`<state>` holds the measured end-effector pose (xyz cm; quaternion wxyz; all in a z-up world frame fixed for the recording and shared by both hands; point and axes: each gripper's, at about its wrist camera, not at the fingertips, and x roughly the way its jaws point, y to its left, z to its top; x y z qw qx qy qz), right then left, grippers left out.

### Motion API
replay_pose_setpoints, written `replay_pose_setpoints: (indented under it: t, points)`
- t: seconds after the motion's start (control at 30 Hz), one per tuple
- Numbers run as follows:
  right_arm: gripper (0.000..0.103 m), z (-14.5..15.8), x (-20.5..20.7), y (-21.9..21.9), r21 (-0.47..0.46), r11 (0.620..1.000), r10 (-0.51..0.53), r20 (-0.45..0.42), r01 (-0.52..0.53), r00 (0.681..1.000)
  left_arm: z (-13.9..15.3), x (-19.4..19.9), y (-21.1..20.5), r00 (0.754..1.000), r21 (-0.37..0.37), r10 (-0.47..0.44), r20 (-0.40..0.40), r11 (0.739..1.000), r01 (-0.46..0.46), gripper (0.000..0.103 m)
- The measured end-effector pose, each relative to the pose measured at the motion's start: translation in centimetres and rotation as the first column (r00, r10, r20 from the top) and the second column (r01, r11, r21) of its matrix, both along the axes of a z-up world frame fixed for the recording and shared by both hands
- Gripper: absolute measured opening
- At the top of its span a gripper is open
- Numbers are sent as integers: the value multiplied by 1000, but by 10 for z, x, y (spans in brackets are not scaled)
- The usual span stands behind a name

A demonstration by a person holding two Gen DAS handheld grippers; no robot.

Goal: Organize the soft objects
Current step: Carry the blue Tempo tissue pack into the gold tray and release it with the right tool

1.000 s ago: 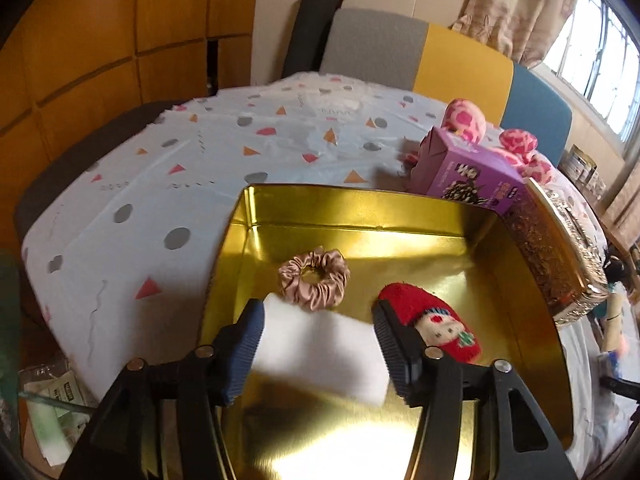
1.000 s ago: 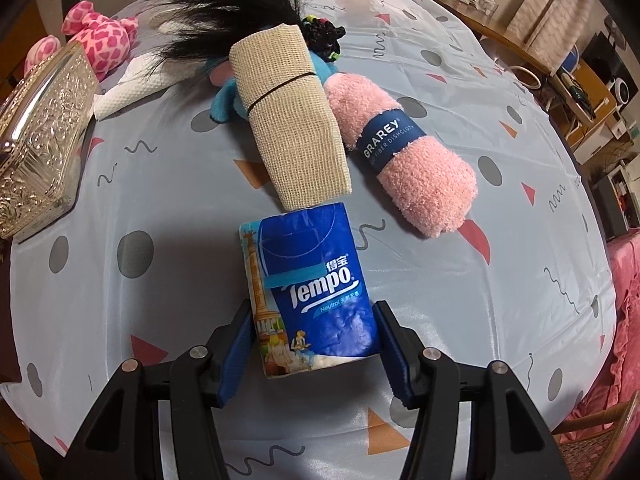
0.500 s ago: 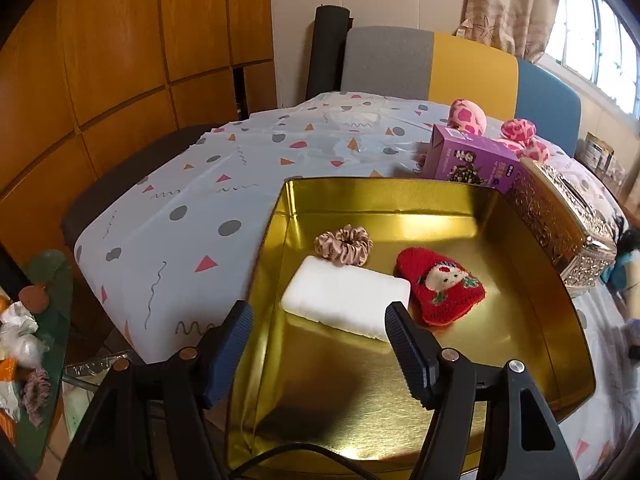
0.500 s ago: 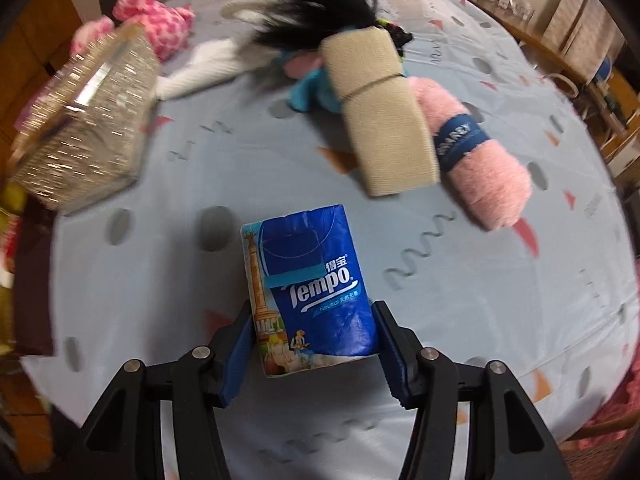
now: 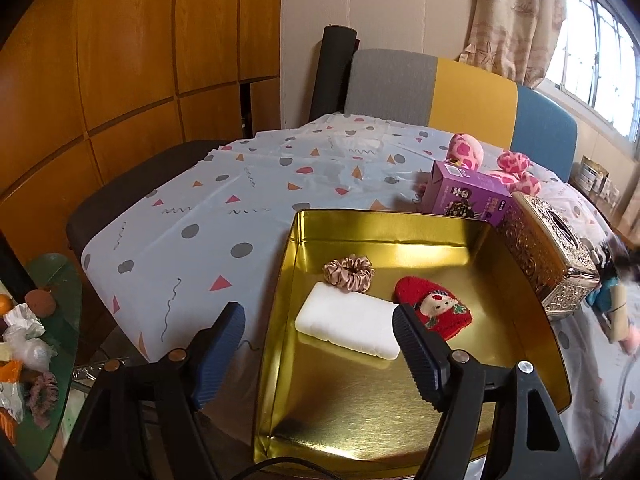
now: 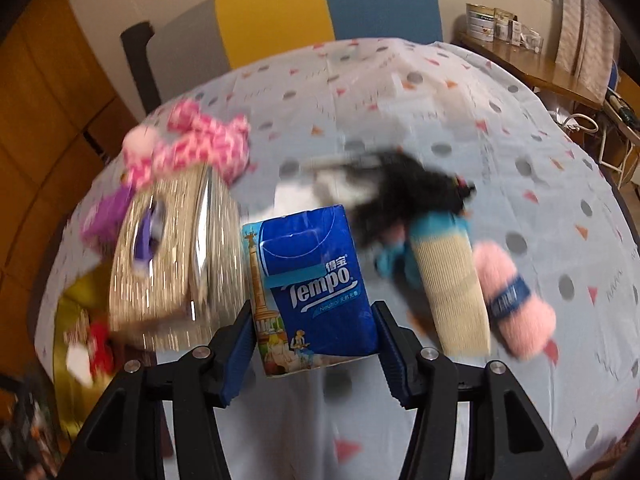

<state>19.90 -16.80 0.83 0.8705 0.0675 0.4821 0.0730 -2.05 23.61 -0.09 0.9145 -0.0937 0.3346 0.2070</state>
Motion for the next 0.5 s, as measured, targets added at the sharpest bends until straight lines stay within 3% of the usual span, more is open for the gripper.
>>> replay_pose_setpoints:
  t: [0.2,0.5]
  points:
    - [56,16,58,31,-52,998,-32,44,34,999,-1,-5,7,1000,-7,13,-6,1000,-13,77]
    - [56,50,97,127,-63,994,98,114,-91,989,-12,-11,19,998,-30,44,-36,999,-45,77]
